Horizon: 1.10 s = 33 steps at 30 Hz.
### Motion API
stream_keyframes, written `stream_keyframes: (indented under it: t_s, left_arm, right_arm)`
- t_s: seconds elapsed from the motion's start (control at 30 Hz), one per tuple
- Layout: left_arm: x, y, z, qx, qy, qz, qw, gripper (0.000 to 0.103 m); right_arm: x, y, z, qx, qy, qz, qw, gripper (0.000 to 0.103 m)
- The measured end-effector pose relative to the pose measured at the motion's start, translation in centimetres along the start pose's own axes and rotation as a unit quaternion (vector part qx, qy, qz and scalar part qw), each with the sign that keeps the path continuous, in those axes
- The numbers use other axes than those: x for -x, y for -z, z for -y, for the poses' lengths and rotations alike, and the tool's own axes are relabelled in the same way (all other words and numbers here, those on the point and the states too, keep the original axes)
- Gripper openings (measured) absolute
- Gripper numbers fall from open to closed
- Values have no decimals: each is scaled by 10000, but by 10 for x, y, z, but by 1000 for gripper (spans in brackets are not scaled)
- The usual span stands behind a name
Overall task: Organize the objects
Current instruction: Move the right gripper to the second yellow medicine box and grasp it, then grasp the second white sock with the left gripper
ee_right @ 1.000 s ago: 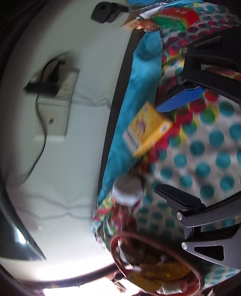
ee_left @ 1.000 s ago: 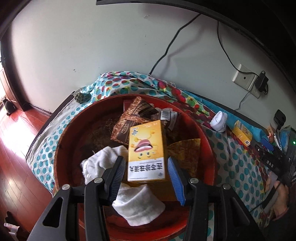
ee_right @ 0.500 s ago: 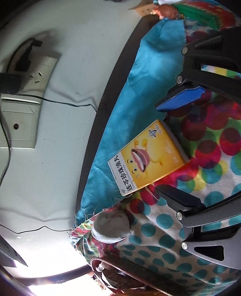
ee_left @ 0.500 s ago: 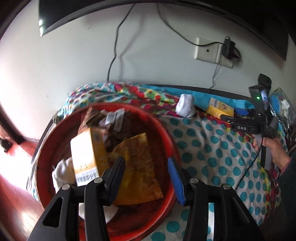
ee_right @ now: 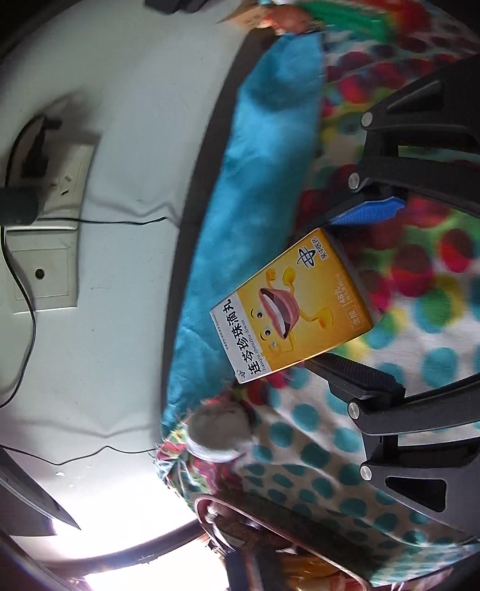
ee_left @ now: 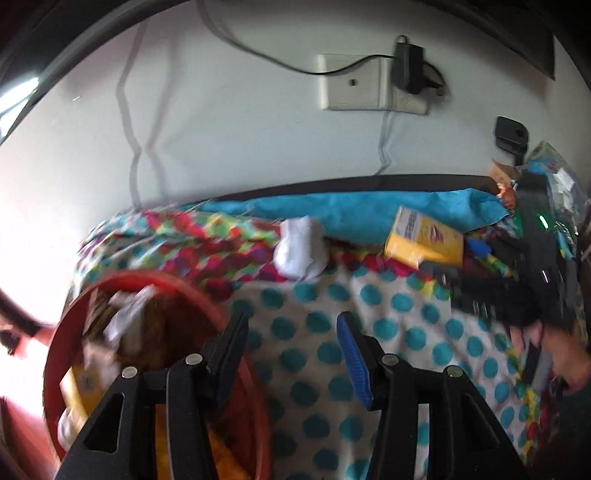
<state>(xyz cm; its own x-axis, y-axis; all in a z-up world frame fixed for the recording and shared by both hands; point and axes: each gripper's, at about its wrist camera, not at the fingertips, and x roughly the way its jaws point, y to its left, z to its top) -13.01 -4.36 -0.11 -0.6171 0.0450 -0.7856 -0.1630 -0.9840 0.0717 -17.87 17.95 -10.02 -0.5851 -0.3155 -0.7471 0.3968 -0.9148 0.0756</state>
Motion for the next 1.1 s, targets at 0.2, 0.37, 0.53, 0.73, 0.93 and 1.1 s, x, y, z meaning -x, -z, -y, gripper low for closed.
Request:
stream_keyframes:
  t_s: [0.2,0.37,0.53,0.73,0.93,1.1]
  left_arm:
    - [-43,-25,12,-115,-21,-111,9999,52]
    - [-84,-41,11,-69,-251,-435,9987,52]
    - [-111,-45,1,385,-120,-722,9966,52]
    - [-116,-53,2,506,-241,-513,9971,52]
    - [-116,-52,-2,823,-237,-333,9958,48]
    - [-112,-52,-1,874,-230,-357,9953,46]
  right_arm:
    - [9,15,-2,-134,22,-143,9998,61]
    - [5,14,-7,-8,193,-266,9995,61]
    - [4,15,-9,64,247,-295,9992,61]
    - [1,14,-15,201,395,-341,9984,61]
    - [-1,13,-14,198,389,-349,9984,61]
    - [-2,12,-15,202,389,-352,9984,61]
